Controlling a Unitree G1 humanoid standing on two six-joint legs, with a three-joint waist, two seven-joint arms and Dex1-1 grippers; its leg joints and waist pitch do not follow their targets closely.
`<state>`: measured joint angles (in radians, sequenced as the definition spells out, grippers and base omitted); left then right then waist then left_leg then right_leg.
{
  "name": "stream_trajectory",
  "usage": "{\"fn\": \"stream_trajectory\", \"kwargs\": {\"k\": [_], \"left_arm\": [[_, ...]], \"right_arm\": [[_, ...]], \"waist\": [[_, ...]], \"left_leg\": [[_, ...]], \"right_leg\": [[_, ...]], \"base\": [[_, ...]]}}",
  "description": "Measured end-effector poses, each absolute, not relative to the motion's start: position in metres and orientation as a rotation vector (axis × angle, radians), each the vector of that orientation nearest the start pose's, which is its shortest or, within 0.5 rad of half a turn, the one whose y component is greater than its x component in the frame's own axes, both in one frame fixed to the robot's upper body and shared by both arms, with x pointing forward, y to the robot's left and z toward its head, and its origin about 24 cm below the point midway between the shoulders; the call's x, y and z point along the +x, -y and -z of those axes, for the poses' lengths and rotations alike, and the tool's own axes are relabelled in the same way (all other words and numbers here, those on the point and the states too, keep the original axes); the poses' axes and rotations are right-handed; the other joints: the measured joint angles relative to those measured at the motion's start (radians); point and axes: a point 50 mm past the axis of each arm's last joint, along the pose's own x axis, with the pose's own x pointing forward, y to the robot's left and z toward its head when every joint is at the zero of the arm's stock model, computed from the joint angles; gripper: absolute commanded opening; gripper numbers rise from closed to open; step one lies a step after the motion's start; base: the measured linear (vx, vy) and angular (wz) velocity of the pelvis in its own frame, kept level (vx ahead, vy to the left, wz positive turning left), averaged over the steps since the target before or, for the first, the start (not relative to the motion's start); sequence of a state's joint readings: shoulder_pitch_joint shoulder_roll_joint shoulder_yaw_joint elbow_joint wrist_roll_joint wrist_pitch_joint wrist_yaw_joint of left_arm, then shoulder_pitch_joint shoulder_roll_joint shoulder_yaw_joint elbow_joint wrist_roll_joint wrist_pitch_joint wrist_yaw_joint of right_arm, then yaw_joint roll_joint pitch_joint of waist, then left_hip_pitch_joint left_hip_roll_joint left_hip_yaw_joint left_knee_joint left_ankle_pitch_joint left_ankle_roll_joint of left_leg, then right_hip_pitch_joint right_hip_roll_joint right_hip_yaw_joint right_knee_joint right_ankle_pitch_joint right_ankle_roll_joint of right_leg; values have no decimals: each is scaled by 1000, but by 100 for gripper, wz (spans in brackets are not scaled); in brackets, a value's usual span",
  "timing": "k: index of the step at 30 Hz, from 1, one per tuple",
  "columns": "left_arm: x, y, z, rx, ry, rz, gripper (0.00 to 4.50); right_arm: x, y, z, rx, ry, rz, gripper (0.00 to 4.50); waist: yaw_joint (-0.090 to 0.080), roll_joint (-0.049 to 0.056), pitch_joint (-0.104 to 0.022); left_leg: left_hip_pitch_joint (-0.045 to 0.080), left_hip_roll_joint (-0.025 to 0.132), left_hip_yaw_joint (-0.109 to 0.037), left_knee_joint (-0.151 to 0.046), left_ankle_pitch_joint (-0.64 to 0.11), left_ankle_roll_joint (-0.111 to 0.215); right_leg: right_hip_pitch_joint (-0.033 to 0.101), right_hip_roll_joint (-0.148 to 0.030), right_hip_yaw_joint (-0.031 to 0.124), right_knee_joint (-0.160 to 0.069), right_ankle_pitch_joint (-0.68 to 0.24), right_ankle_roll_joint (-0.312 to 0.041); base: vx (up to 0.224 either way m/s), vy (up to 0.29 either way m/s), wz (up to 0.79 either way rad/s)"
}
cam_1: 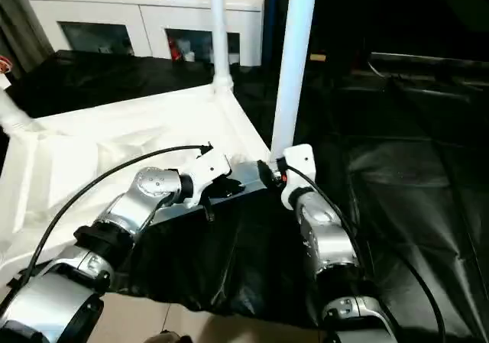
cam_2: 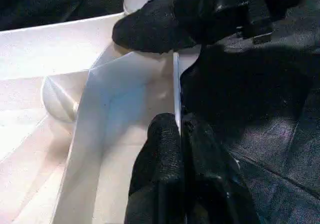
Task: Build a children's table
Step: Rotate leg to tighten
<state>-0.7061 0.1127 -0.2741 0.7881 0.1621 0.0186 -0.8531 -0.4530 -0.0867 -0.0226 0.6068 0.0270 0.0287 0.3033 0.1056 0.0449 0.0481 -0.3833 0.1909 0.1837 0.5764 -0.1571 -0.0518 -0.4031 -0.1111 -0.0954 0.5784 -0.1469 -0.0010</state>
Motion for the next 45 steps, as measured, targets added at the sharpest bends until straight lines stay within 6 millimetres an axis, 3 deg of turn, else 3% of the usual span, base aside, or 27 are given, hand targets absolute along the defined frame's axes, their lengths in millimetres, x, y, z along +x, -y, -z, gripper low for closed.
{"fn": "stream_trajectory", "kwargs": {"k": [7,15,23,27,36,41,45], "left_arm": [[330,-77,-48,442,-303,1227,0],[319,-102,-50,486,-323,1401,0],[312,-116,-52,505,-368,1522,0],[309,-122,-54,508,-397,1593,0],[306,-124,-54,489,-419,1641,0],[306,-121,-54,476,-420,1640,0],[309,-117,-52,469,-407,1569,0]], "right_arm": [[320,137,-28,-75,-191,-545,377],[291,151,-31,-143,-222,-965,377],[276,156,-39,-177,-303,-1234,377],[269,157,-42,-161,-351,-1337,342],[264,156,-43,-139,-384,-1388,271],[263,154,-41,-113,-371,-1365,265],[268,157,-38,-90,-343,-1244,264]], "waist": [[-2,0,0],[20,-1,1],[38,-4,2],[42,-5,2],[52,-6,2],[54,-6,2],[49,-7,2]], "left_leg": [[-1,1,0,-1,0,0],[-1,1,2,-1,0,0],[-1,1,2,0,0,0],[-1,1,2,0,0,0],[-2,1,2,0,0,0],[-1,2,3,0,0,0],[-1,1,3,0,0,0]], "right_leg": [[-1,1,0,0,-2,2],[0,0,1,1,-2,2],[0,0,1,1,-4,6],[0,0,1,1,-3,5],[0,0,2,2,-1,1],[0,0,2,2,-1,1],[0,0,2,2,-2,2]], "base": [[0,0,0],[0,0,0],[0,0,0],[0,0,0],[0,0,0],[0,0,0],[0,0,0]]}}
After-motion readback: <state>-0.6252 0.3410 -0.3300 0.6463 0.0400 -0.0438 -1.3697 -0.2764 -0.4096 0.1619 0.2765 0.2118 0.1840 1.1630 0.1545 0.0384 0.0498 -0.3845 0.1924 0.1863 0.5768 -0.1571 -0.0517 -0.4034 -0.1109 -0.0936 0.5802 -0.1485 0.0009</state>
